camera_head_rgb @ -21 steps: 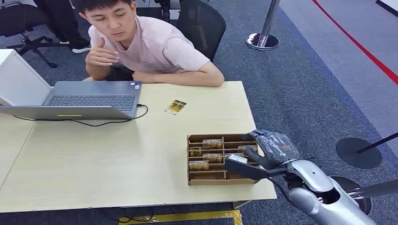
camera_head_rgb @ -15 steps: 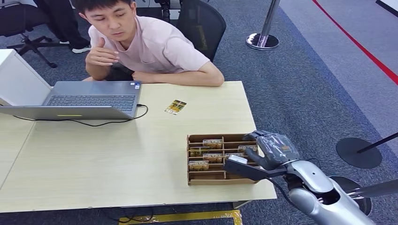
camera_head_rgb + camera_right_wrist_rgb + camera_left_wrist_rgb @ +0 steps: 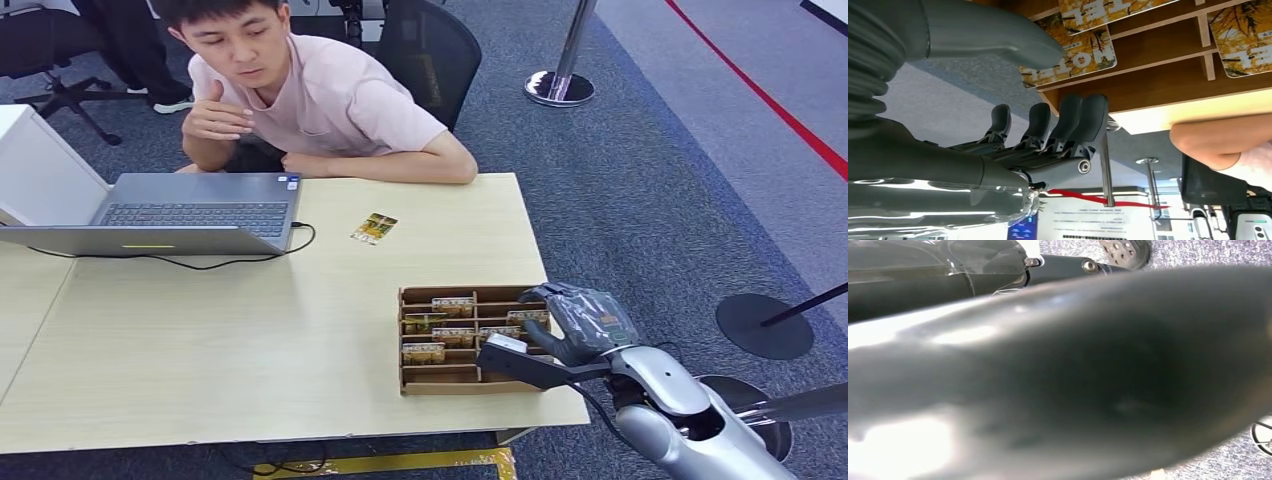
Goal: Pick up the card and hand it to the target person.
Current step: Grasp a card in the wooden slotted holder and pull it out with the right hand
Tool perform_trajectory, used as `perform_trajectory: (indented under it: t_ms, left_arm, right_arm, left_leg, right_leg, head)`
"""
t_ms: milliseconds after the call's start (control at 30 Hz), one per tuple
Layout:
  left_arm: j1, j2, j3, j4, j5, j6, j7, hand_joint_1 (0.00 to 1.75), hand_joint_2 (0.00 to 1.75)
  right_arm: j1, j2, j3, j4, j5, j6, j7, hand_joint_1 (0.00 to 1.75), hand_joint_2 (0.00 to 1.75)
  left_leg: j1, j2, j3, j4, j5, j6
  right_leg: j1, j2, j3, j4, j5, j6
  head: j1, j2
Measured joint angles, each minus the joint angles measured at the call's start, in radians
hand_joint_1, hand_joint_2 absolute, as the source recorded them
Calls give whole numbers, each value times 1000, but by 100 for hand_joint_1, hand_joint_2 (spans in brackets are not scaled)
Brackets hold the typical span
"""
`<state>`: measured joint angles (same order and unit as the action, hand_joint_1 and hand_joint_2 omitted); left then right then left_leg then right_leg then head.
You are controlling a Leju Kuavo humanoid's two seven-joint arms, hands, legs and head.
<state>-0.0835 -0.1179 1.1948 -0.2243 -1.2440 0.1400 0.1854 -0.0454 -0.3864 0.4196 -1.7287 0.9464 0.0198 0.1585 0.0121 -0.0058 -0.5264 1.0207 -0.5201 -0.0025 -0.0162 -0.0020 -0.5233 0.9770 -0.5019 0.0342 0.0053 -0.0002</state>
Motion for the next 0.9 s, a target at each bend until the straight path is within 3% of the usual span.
perform_trajectory:
  t_ms: [800, 900]
  left_arm:
    - [0, 0, 0, 0, -2, -7, -8, 0, 0]
    - [0, 0, 0, 0, -2, -20, -24, 0, 131]
  right_arm:
    - [3, 0, -3, 8, 5, 0, 1, 95, 175]
    - [3, 0, -3, 10, 5, 0, 3, 108, 175]
  left_leg:
    - [0, 0, 0, 0, 0, 0]
    - [0, 0, 0, 0, 0, 0]
  right_leg:
    - [0, 0, 0, 0, 0, 0]
    - [0, 0, 0, 0, 0, 0]
  head:
    - [0, 0]
    - [0, 0]
